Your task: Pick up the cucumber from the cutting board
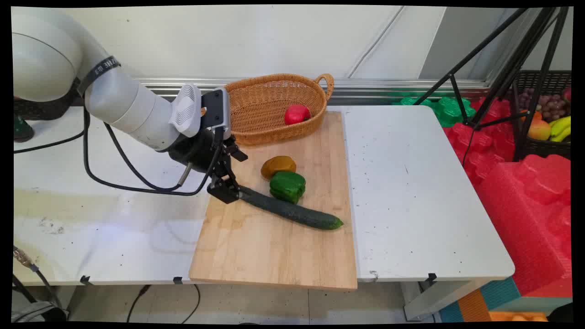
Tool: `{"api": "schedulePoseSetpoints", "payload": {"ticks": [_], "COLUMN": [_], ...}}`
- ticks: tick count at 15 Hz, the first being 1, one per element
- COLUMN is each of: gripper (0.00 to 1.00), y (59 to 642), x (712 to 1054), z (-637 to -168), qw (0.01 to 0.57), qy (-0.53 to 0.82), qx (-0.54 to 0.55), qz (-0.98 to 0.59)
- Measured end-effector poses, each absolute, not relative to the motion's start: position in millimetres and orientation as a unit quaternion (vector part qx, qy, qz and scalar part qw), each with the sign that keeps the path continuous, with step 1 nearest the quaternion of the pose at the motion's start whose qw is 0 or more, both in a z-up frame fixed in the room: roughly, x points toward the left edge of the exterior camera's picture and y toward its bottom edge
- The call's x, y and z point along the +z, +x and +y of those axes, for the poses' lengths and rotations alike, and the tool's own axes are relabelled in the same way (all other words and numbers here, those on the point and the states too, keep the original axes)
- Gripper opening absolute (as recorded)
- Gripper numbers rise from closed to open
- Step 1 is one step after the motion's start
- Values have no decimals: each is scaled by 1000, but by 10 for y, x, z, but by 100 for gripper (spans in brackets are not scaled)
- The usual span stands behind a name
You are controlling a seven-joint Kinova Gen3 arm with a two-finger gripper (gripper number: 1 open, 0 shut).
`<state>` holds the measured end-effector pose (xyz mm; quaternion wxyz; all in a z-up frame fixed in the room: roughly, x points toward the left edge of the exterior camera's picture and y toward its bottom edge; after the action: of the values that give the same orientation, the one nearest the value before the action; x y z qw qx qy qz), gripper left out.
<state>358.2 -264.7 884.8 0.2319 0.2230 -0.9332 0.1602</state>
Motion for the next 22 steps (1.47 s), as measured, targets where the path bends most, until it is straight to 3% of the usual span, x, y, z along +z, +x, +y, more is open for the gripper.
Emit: {"api": "schedulePoseSetpoints", "payload": {"ticks": [13,22], "gripper": [100,100], "y": [3489,3295], "x": [8815,8419], "z": [-2636,-2969], "qw": [210,180], "qy": [166,173], "qx": [157,129], "qz": [-951,-960]}}
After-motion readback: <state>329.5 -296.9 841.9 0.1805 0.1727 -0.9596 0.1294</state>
